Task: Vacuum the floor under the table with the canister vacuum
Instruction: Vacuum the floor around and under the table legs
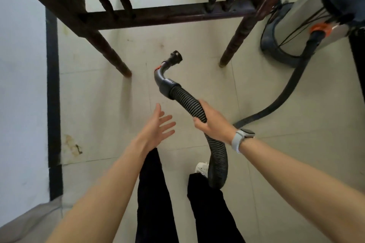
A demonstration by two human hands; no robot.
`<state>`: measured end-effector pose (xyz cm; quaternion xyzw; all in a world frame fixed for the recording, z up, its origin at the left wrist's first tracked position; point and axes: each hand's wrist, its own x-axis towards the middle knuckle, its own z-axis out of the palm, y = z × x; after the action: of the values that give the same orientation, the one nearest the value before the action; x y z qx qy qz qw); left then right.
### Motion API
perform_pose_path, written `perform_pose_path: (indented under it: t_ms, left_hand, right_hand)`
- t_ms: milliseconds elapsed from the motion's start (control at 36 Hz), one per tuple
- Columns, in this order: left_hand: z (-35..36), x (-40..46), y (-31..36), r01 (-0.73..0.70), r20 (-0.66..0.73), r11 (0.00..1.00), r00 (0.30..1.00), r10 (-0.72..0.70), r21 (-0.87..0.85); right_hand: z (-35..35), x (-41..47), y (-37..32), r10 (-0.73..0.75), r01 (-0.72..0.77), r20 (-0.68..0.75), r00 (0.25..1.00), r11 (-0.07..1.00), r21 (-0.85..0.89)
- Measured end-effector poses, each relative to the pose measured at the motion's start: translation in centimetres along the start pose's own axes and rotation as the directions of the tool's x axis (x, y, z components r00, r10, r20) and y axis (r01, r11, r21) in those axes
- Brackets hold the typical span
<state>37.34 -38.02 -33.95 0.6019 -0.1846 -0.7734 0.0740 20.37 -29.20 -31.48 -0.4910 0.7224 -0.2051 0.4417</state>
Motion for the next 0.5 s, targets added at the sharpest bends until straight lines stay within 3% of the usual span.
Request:
perform_pose_path:
  t_ms: [83, 167, 222, 306, 500]
  left_hand:
    - [0.9, 2.4, 4.7, 0.003, 0.063, 0.950, 0.998, 0.018, -0.312]
    - [0.3, 5.5, 7.0, -0.058, -0.053, 0.886, 0.998, 0.038, -0.460]
    - [-1.6, 7.8, 7.4, -0.057, -0.106, 0.892, 0.994, 0.010, -0.448]
    - [-4.4, 10.7, 7.9, 0.039, -0.040, 0.937, 0.998, -0.056, -0.347]
    - [-3.1, 14.8, 7.5, 0.175, 0.102, 0.944, 0.983, -0.152, -0.281]
  right_hand:
    - [0.8, 0.6, -0.7, -0.004, 0.018, 0.071, 0.997, 0.982, -0.190]
    - [1.7, 2.0, -1.2, 0.035, 0.007, 0.107, 0.994, 0.929, -0.371]
    - [2.5, 3.3, -1.0, 0.063, 0.004, 0.121, 0.991, 0.875, -0.484]
    - [3.5, 5.5, 0.2, 0.133, -0.054, 0.087, 0.987, 0.797, -0.601]
    - [5.0, 8.3, 5.1, 0.293, -0.389, -0.257, 0.921, 0.648, -0.655]
